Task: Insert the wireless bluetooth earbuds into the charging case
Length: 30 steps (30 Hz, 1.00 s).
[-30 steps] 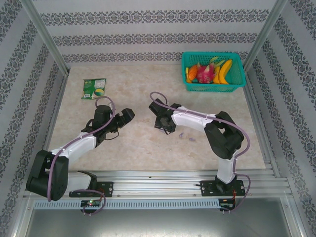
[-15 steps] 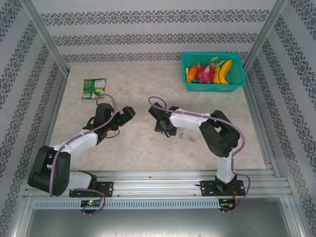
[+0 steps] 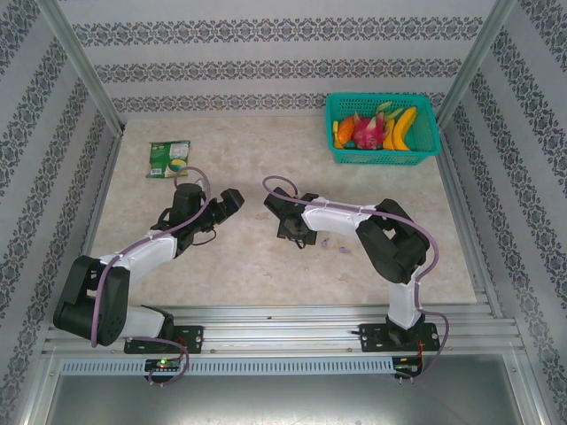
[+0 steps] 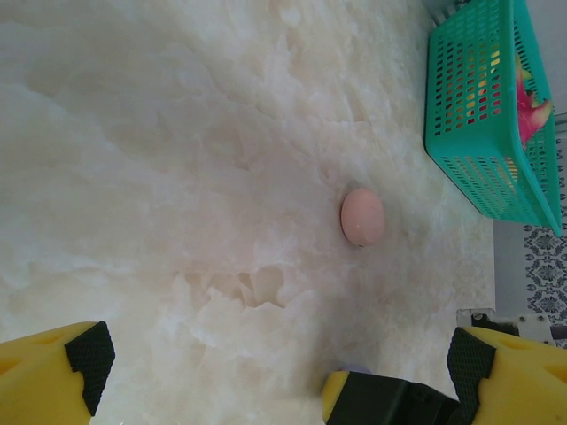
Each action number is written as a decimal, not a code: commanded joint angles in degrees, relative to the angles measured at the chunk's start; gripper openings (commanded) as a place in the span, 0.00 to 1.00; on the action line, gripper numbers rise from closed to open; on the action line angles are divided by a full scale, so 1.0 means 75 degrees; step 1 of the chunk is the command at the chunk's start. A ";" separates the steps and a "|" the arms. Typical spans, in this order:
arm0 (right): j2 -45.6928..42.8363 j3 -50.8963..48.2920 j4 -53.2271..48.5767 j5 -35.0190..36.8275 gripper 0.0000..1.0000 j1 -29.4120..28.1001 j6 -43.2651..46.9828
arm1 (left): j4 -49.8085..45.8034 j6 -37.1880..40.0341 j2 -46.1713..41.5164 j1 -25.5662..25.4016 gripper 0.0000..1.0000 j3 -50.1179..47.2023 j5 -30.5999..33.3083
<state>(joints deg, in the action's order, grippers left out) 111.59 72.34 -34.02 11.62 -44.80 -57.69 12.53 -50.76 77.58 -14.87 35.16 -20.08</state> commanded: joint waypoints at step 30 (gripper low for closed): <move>-0.1282 0.0303 0.0726 -0.1145 0.46 0.0760 -0.1274 | 0.3182 0.0809 0.0579 -0.1074 0.95 -0.1020 -0.0911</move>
<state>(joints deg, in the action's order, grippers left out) 103.77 73.38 -30.28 5.17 -39.83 -64.86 29.34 -47.22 80.40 -20.97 28.01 -25.28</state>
